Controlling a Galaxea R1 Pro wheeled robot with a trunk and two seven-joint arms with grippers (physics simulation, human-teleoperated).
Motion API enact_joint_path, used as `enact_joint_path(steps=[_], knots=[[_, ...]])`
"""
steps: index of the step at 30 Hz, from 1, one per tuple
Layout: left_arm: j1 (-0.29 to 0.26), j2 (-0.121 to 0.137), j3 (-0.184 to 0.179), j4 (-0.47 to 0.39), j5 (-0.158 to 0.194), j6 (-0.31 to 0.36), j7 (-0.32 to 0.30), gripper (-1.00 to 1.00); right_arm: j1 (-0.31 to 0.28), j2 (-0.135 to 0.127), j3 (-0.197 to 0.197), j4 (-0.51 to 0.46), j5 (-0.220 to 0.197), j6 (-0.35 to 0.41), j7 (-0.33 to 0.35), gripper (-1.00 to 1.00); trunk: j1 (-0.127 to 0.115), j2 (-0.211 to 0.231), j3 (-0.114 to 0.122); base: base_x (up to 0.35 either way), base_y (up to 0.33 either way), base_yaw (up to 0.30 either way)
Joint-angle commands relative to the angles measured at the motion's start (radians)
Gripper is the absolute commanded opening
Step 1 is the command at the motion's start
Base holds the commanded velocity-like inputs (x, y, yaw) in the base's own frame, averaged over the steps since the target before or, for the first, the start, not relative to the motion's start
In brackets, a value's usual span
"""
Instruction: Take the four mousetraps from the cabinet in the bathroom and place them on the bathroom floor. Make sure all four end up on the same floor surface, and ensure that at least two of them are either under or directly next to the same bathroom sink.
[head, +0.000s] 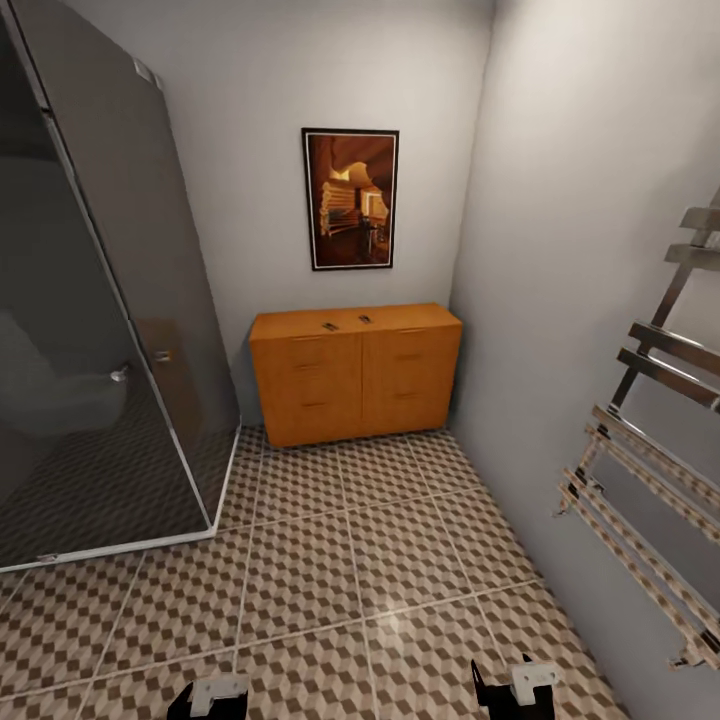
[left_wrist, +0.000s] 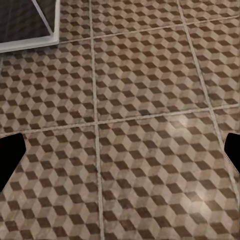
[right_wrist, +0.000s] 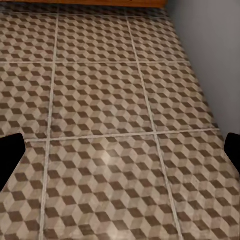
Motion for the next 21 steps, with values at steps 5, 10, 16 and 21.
enact_joint_path(steps=[5, 10, 16, 21], knots=[[-0.002, -0.002, -0.009, 0.005, 0.006, -0.005, 0.003, 1.00, -0.001, 0.000, 0.008, 0.001, 0.002, -0.002, -0.005, 1.00, 0.001, -0.002, -0.002, 0.333, -0.087, 0.001], [-0.002, -0.002, -0.009, 0.004, 0.005, -0.004, 0.003, 1.00, -0.001, 0.000, 0.008, 0.001, 0.002, -0.002, -0.005, 1.00, 0.001, -0.002, -0.002, 0.333, -0.094, 0.000], [-0.002, -0.002, -0.009, 0.005, 0.005, -0.004, 0.003, 1.00, -0.001, 0.000, 0.007, 0.001, 0.002, -0.002, -0.005, 1.00, 0.001, -0.002, -0.002, 0.333, -0.095, 0.000], [-0.002, -0.002, -0.009, 0.005, 0.005, -0.004, 0.003, 1.00, -0.001, 0.000, 0.008, 0.001, 0.002, -0.002, -0.005, 1.00, 0.001, -0.002, -0.002, 0.333, -0.095, 0.000]])
